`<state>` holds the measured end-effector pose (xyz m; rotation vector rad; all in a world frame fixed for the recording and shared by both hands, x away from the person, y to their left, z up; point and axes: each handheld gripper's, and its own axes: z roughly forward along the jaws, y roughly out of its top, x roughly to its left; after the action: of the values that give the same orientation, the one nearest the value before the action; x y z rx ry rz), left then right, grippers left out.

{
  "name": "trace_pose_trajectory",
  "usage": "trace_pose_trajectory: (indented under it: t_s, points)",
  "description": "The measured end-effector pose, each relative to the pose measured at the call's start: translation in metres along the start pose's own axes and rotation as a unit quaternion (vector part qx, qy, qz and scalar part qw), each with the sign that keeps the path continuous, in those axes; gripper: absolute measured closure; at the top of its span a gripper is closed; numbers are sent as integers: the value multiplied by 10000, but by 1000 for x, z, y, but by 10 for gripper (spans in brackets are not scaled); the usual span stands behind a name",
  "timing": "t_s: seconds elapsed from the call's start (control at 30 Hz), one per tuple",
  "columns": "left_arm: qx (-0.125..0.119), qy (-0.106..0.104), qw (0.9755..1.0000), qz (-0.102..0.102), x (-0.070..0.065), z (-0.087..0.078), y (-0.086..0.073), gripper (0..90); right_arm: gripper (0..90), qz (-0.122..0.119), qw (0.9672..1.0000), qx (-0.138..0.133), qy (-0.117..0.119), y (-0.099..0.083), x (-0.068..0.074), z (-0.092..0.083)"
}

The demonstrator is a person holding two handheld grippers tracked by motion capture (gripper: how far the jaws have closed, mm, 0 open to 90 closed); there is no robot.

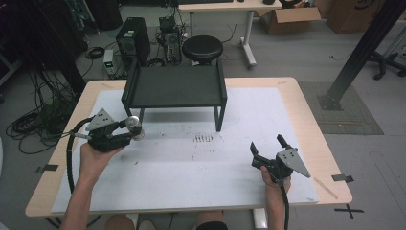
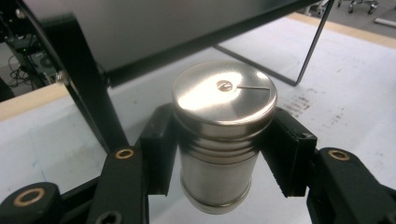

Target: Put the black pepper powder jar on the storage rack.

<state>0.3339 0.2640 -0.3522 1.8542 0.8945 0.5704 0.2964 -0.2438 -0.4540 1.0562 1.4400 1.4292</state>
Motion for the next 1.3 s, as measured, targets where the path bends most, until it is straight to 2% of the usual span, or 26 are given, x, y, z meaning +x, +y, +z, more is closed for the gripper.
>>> trace_pose_trajectory:
  t_s: [0.17,0.37,0.63,0.77,1.07,1.3]
  points:
    - [-38,-35,10000,85,-4,-2,16,493,18,4,10000,5,1,0,0,0]
    - [-42,-93,9999,108,-5,0,26,493,18,7,10000,0,-4,0,0,0]
    - [-29,-214,9995,228,-8,4,48,493,18,7,10000,2,-5,0,0,0]
    - [-76,-291,9992,245,-8,10,61,493,10,13,10000,-2,-10,0,0,0]
    - [-127,-283,9992,238,-6,19,79,493,10,7,10000,-2,-3,0,0,0]
    - [-90,-328,9989,328,-6,34,94,493,14,1,10000,-9,-5,0,0,0]
